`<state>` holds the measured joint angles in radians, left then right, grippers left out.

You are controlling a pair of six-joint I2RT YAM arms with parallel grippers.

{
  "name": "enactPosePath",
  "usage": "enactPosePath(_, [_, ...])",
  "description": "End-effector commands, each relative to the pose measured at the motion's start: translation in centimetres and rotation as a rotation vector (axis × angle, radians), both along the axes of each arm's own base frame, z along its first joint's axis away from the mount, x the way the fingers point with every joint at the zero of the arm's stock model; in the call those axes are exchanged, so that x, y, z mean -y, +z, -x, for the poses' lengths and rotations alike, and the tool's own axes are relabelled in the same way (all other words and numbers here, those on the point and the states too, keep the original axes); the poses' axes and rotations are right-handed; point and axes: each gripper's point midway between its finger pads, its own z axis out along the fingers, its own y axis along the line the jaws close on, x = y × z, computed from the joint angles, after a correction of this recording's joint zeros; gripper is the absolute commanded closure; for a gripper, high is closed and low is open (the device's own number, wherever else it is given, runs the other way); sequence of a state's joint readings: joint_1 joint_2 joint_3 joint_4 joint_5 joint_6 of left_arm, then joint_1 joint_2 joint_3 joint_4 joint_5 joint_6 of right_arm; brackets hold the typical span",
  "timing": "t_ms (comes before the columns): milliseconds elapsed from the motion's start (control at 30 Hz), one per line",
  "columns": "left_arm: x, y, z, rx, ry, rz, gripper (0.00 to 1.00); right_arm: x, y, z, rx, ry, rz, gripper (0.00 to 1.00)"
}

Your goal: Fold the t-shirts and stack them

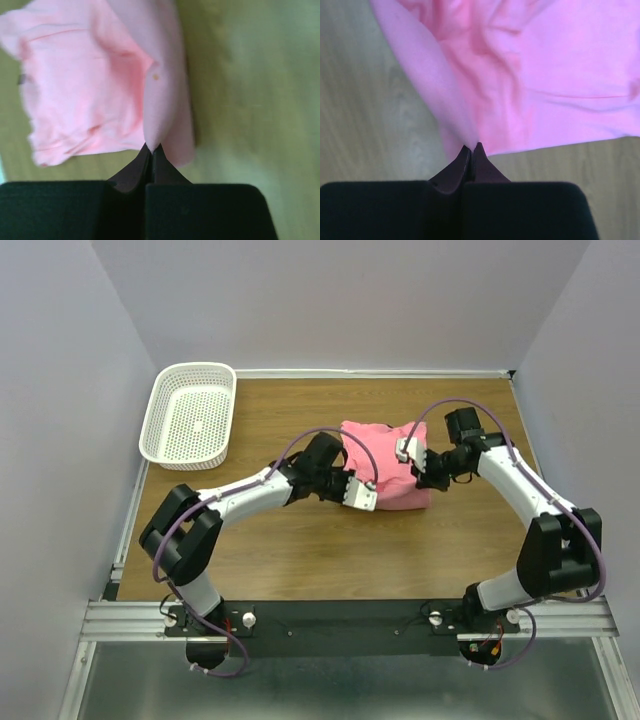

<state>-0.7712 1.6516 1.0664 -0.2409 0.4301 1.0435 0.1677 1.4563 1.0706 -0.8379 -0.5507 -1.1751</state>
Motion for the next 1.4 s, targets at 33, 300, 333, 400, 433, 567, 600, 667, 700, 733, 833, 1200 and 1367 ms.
enactPosePath(33, [1.1,4.2,-6.6,0.099,0.030,0.069,1.00,0.3,2.8,-6.3,0.076,-0.153,-0.019,1.00])
enactPosePath(300, [0.8,4.9,-17.2,0.241,0.188,0.096,1.00,1.3,2.7,-14.0,0.131,-0.332,-0.012,0.99])
enactPosePath(333, [0.8,4.5,-18.5,0.249,0.209,0.095,1.00,1.6,2.2,-15.1,0.129,-0.374,0.000,0.99])
enactPosePath(400, [0.7,3.6,-20.3,0.273,0.239,0.085,1.00,2.1,2.1,-16.5,0.146,-0.413,-0.001,0.99])
enactPosePath(433, [0.9,4.7,-21.5,0.319,0.258,0.099,1.00,2.5,1.8,-17.4,0.152,-0.444,0.007,1.00])
enactPosePath(567, [1.7,5.7,-23.8,0.393,0.291,0.144,1.00,3.2,1.7,-18.8,0.179,-0.503,0.005,0.99])
enactPosePath(600, [2.1,7.3,-24.6,0.451,0.303,0.195,1.00,3.4,1.6,-19.0,0.180,-0.525,-0.003,0.99])
enactPosePath(667, [2.6,9.7,-25.4,0.545,0.308,0.277,1.00,3.8,2.2,-20.0,0.216,-0.566,-0.016,0.99])
enactPosePath(700, [2.8,10.1,-25.5,0.567,0.304,0.298,1.00,4.1,2.4,-20.3,0.227,-0.581,-0.019,0.99])
enactPosePath(733, [3.0,10.6,-25.8,0.591,0.303,0.314,1.00,4.2,2.6,-20.7,0.238,-0.593,-0.024,0.99])
enactPosePath(833, [3.9,12.1,-27.3,0.659,0.308,0.363,1.00,4.7,3.2,-22.3,0.270,-0.639,-0.037,0.99])
enactPosePath(1200, [6.7,10.1,-31.5,0.753,0.285,0.377,1.00,6.8,0.7,-26.5,0.279,-0.777,-0.012,1.00])
enactPosePath(1367, [7.7,10.3,-31.8,0.780,0.244,0.412,1.00,7.7,0.0,-26.5,0.280,-0.817,0.002,0.99])
